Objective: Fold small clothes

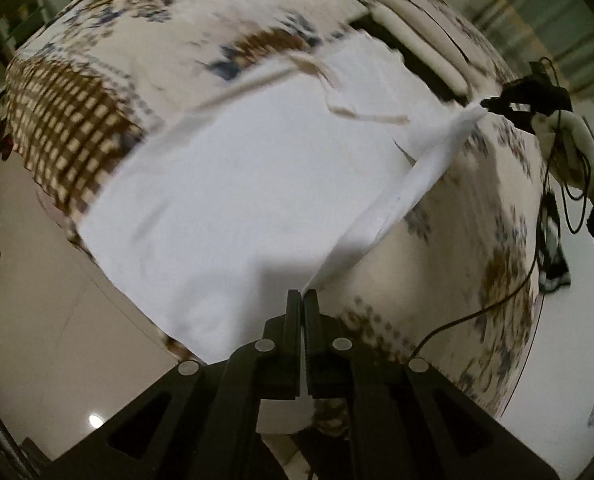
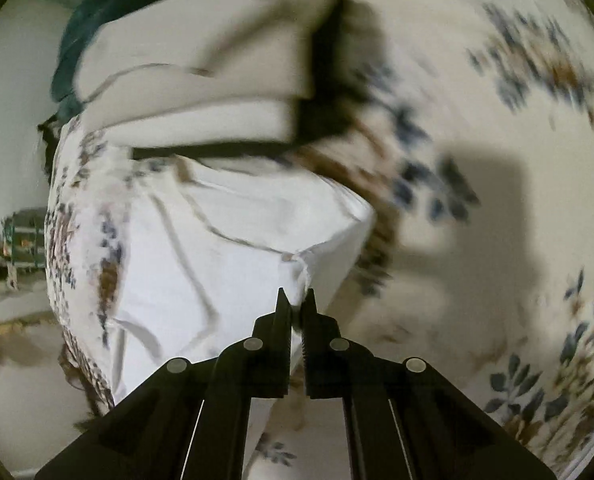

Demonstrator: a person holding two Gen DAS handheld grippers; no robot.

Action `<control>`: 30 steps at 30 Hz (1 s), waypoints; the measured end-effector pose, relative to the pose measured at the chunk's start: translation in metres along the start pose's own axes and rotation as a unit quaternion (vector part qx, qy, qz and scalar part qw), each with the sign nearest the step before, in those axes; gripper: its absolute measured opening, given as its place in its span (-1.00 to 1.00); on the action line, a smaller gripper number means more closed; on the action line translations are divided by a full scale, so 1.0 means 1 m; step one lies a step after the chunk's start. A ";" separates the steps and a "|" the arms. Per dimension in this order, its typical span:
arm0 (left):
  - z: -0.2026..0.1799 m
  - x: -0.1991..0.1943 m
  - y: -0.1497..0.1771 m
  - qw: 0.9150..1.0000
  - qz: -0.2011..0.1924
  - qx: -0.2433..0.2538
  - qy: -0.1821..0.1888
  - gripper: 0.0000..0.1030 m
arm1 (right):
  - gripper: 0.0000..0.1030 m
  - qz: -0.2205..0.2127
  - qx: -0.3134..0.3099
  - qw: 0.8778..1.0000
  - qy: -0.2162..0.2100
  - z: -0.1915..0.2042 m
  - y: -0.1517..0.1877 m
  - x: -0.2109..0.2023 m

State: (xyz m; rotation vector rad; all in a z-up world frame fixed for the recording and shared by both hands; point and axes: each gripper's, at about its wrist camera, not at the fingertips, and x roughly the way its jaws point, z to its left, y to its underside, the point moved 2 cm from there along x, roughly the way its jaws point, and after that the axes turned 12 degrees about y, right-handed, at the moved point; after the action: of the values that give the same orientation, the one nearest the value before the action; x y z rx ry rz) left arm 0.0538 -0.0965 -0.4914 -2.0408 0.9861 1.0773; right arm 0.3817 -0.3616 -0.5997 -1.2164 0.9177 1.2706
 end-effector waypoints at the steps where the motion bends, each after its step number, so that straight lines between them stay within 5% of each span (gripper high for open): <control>1: 0.009 -0.004 -0.006 1.000 -0.003 -0.006 0.001 -1.00 | -0.92 -0.004 -0.011 1.000 0.005 0.017 -0.007 -0.005; 6: 0.065 -0.010 -0.048 0.999 -0.011 -0.042 0.009 -1.00 | -0.92 -0.021 -0.064 0.997 0.049 0.121 -0.042 -0.009; 12: 0.128 0.002 -0.086 0.996 -0.014 -0.084 0.009 -1.00 | -0.93 -0.016 -0.100 0.988 0.117 0.219 -0.066 0.041; 19: 0.180 0.018 -0.106 0.994 0.009 -0.110 0.012 -1.00 | -0.93 0.006 -0.112 0.983 0.147 0.275 -0.079 0.094; 23: 0.210 0.039 -0.109 0.989 0.057 -0.139 0.015 -0.93 | -0.91 0.027 -0.100 0.981 0.164 0.284 -0.081 0.122; 25: 0.223 0.040 -0.107 0.986 0.070 -0.152 0.018 -0.70 | -0.81 0.048 -0.081 0.985 0.146 0.280 -0.079 0.127; 26: 0.227 0.037 -0.106 0.986 0.072 -0.151 0.022 -0.62 | -0.54 0.054 -0.073 0.988 0.129 0.276 -0.075 0.124; 27: 0.228 0.034 -0.106 0.986 0.071 -0.149 0.026 -0.54 | -0.05 0.060 -0.064 0.990 0.110 0.273 -0.068 0.117; 28: 0.229 0.029 -0.106 0.987 0.067 -0.142 0.035 -0.48 | 0.16 0.061 -0.060 0.992 0.097 0.268 -0.059 0.108; 30: 0.228 0.026 -0.106 0.989 0.070 -0.126 0.044 -0.14 | 0.26 0.051 -0.068 0.993 0.086 0.258 -0.026 0.082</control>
State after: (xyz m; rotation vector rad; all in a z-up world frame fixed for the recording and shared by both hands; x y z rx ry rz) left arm 0.0609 0.1299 -0.6027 -2.2649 1.1000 1.2479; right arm 0.3854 -0.0917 -0.6315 -1.4187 1.0419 1.3426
